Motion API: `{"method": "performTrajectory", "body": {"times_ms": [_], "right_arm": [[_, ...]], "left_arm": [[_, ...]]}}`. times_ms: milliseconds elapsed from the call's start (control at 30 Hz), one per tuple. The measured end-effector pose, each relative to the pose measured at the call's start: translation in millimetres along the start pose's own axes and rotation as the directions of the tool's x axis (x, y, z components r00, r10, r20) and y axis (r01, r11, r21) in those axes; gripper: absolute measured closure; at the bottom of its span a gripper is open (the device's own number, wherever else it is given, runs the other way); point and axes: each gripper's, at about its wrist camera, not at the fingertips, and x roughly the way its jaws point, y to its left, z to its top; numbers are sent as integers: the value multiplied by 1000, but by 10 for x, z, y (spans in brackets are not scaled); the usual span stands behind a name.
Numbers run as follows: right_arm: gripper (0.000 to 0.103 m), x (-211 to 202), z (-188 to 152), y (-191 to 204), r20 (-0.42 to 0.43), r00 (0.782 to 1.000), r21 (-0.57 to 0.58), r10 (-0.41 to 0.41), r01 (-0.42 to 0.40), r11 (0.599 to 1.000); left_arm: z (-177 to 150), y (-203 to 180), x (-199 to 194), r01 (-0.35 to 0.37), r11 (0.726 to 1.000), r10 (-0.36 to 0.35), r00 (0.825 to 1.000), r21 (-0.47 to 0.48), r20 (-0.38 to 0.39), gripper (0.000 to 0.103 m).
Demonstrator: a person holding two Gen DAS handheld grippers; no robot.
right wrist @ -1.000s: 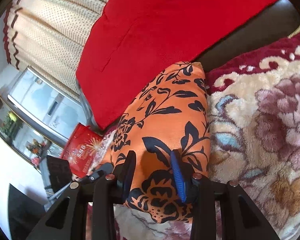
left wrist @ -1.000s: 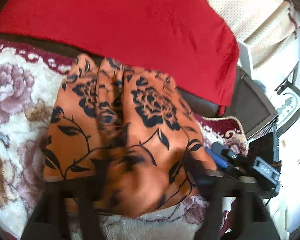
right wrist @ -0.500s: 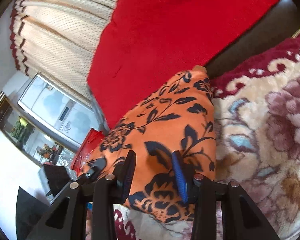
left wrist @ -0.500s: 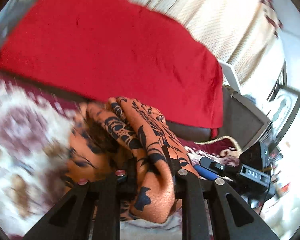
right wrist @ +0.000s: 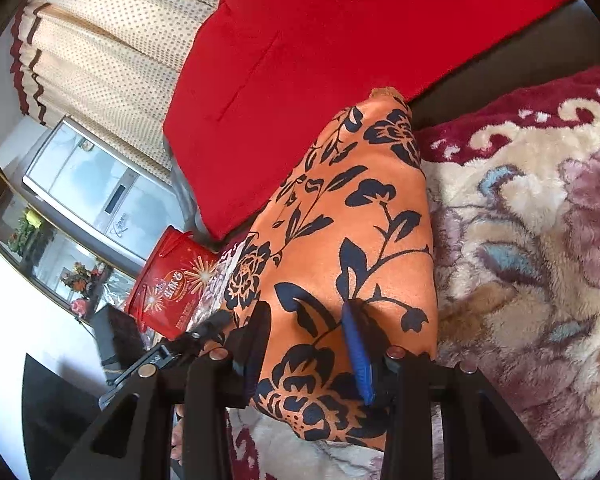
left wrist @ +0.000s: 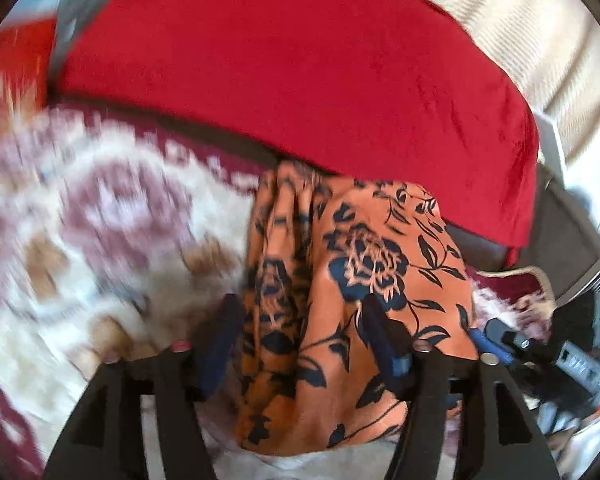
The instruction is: Fold small clothes
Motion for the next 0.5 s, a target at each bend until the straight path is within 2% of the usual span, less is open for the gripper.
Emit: {"method": "performTrajectory", "body": {"times_ms": [100,233,333,500], "right_arm": [[62,3,2,-61,2,1000,28,21,-22,999],[62,3,-8,-73,7,999,41,35,-35,999],[62,2,-2,-74,2,999,44,37,-38,998],[62,-45,152,6,-23,1000,23,16,-15,1000]], "left_arm": [[-14,-149,-17,-75,991,70,996,108,51,34],[-37,-222,106,-145,969,140,989,200,43,34],[-86,-244,174,-188,954,183,982,233,44,34],[-107,-228,121,-215,943,206,977,252,63,33]]}}
